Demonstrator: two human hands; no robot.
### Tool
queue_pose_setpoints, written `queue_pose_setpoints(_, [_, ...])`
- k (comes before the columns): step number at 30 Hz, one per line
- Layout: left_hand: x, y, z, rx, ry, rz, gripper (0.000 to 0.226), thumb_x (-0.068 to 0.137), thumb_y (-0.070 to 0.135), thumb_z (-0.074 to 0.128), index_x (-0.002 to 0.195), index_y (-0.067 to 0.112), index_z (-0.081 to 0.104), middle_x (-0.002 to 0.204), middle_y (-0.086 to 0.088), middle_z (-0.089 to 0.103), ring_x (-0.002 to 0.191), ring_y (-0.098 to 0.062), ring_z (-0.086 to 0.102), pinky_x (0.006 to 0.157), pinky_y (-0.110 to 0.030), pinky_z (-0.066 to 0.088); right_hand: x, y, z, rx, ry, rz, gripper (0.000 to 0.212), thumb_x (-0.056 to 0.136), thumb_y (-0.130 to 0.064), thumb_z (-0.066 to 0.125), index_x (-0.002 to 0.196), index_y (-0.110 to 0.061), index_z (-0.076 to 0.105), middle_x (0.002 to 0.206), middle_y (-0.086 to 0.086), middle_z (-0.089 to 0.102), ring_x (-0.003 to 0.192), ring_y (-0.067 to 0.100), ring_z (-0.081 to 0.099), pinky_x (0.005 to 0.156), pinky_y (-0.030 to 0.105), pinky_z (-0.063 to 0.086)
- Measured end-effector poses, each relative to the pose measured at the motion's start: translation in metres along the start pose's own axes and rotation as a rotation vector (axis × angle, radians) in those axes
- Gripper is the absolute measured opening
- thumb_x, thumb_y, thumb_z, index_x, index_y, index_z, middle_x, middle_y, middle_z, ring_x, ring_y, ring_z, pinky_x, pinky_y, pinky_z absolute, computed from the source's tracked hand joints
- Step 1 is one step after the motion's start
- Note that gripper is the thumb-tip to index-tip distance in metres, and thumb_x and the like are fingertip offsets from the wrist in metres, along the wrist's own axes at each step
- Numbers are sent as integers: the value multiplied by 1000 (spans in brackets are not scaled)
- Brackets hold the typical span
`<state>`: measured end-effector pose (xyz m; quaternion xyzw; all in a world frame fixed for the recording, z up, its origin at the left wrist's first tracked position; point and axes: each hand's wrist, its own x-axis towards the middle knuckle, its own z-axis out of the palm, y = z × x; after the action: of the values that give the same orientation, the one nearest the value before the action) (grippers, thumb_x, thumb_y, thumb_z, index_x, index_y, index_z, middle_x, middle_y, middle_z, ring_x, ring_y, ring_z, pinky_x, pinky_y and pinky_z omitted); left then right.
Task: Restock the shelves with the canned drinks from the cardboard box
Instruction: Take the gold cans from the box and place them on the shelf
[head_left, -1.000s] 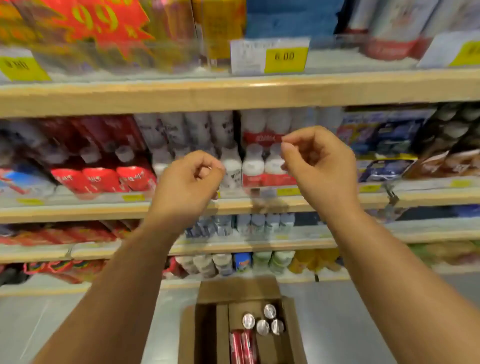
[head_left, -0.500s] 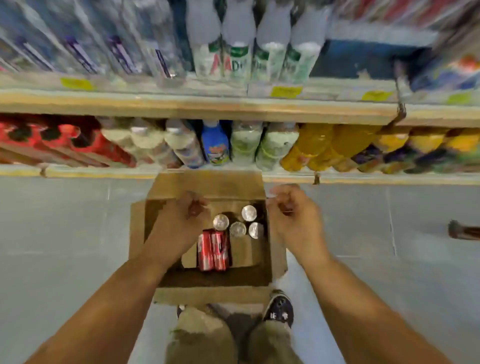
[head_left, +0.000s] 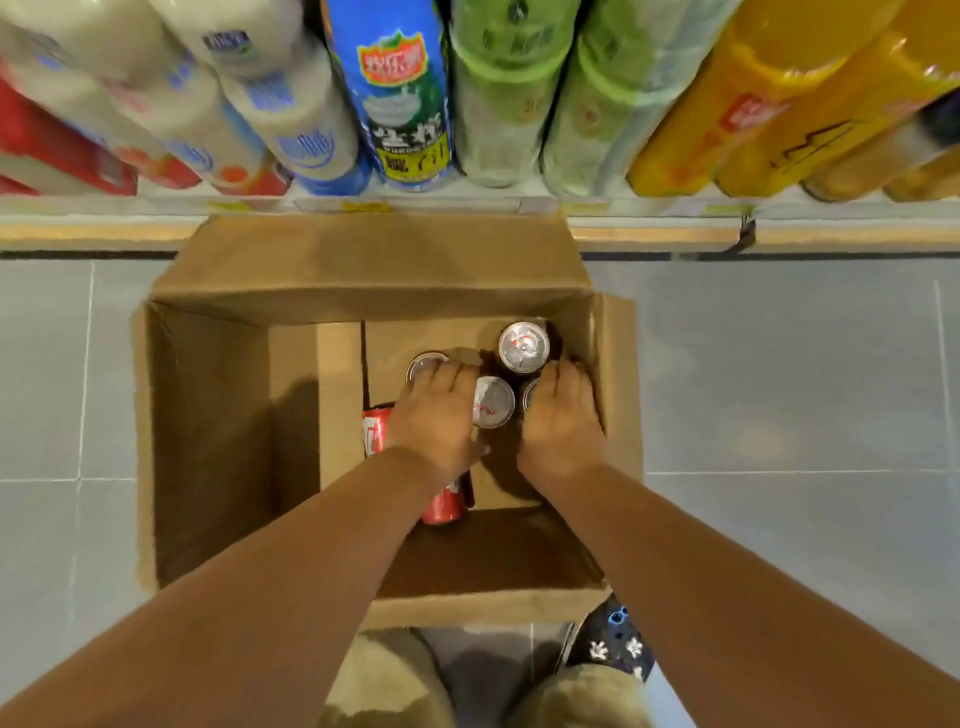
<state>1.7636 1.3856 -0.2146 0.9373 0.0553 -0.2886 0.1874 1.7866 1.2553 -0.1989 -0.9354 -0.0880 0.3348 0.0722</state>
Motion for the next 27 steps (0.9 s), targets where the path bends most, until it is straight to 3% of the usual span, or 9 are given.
queue_pose_setpoints(3, [21, -8, 28, 176, 39, 65, 86, 74, 39, 71, 142, 14, 26, 149, -5, 31, 144, -27, 11, 117, -40, 2, 19, 6, 27, -295, -59, -29, 68, 94, -15, 39, 140, 15, -1, 149, 34, 10, 140, 44, 10, 117, 47, 5])
queue_pose_setpoints(7, [36, -11, 45, 170, 118, 101, 74, 76, 34, 70, 139, 14, 35, 148, -6, 39, 146, -26, 6, 113, -36, -12, 33, 10, 36, -313, 11, -20, 57, 88, -6, 50, 136, 8, 21, 137, 28, 32, 127, 37, 34, 109, 41, 31])
queue_pose_setpoints(9, [36, -10, 43, 150, 123, 109, 73, 75, 34, 71, 137, 14, 38, 146, -7, 41, 146, -25, 9, 112, -34, -12, 33, 10, 34, -345, 8, -61, 58, 86, -6, 52, 133, 7, 22, 133, 26, 34, 123, 35, 37, 106, 37, 36])
queue_pose_setpoints(14, [16, -4, 17, 37, 116, 88, 66, 74, 31, 70, 129, 12, 40, 137, -9, 49, 135, -26, 33, 112, -34, 22, 14, 5, 14, -141, 5, -58, 60, 83, -4, 56, 134, 5, 26, 133, 26, 33, 114, 32, 47, 97, 33, 42])
queue_pose_setpoints(19, [-32, 4, -48, -323, 42, 6, 62, 68, 21, 75, 117, 22, 38, 118, -4, 56, 107, -25, 57, 82, -34, 50, -39, -6, -55, 70, 106, -97, 64, 74, -17, 74, 128, -11, 41, 127, 9, 40, 107, 26, 53, 83, 31, 48])
queue_pose_setpoints(23, [-74, 14, -122, -537, 94, 11, 56, 60, 27, 76, 105, 20, 43, 103, -2, 59, 95, -23, 60, 80, -43, 51, -84, -17, -135, 364, 79, -108, 65, 70, -22, 74, 126, -20, 41, 111, -3, 32, 96, 17, 50, 81, 18, 40])
queue_pose_setpoints(25, [-99, 26, -167, -605, 154, 51, 58, 56, 25, 75, 105, 14, 46, 93, 2, 61, 91, -20, 60, 78, -37, 50, -109, -27, -173, 444, 164, -162, 68, 66, -20, 76, 126, -17, 45, 104, -5, 28, 95, 7, 42, 81, 6, 35])
queue_pose_setpoints(27, [-128, 41, -217, -693, 213, 76, 58, 53, 21, 77, 104, 19, 49, 90, 10, 62, 86, -9, 60, 75, -24, 49, -139, -39, -216, 512, 242, -200, 67, 61, -16, 78, 122, -17, 50, 96, -8, 28, 90, -2, 36, 79, -5, 31])
